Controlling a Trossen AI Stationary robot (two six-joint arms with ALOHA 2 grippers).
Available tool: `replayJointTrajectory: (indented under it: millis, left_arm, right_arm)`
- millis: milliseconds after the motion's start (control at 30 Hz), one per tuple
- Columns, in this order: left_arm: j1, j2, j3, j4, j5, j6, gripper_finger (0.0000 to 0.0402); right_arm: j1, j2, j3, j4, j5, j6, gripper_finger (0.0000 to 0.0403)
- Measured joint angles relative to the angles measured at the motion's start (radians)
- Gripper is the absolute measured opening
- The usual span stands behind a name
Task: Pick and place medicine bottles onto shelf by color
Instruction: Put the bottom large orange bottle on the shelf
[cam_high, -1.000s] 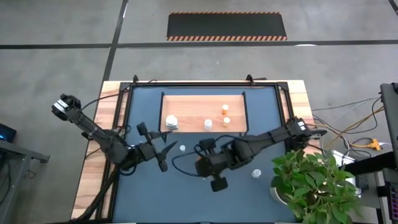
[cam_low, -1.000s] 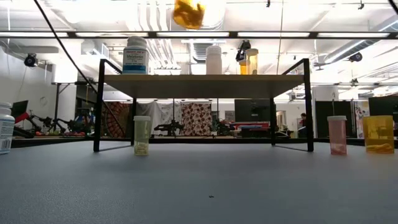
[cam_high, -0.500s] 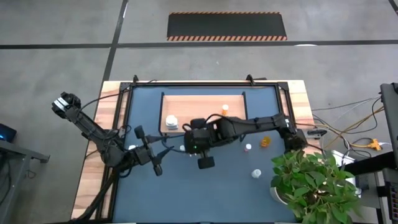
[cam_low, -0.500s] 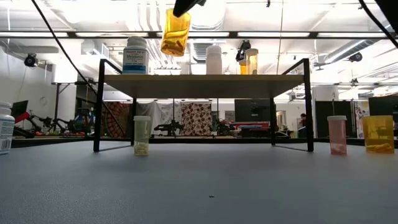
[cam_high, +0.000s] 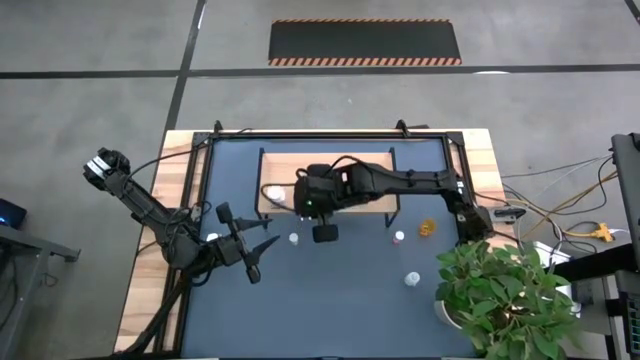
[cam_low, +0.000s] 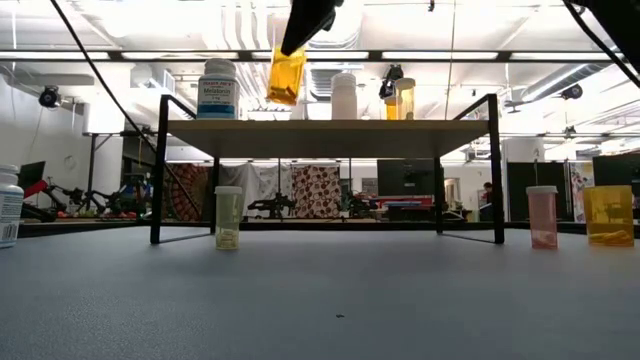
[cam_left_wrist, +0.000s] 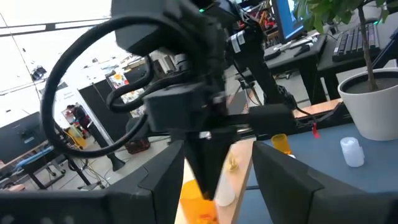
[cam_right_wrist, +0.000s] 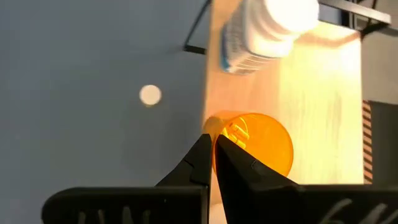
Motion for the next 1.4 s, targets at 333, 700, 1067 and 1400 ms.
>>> replayJointTrajectory:
  millis: [333,700,1067,1400]
  left_arm:
    - [0.0,0.0,0.0,0.0,0.0,0.005,0.0173]
    - [0.0,0.001,0.0,0.0,0.001,0.023,0.0173]
    - [0.0,0.001,0.0,0.0,0.001,0.025,0.0173]
    - [0.0,0.001,0.0,0.0,0.001,0.028,0.0173]
  right_arm:
    - [-0.078,0.0,-0.002,-0.001,-0.14,-0.026,0.0009]
    - [-0.089,0.0,-0.024,0.002,-0.142,-0.047,0.0009]
    - [-0.088,0.0,-0.077,0.032,-0.143,-0.057,0.0009]
    - [-0.088,0.0,-0.072,0.058,-0.143,-0.07,0.0016]
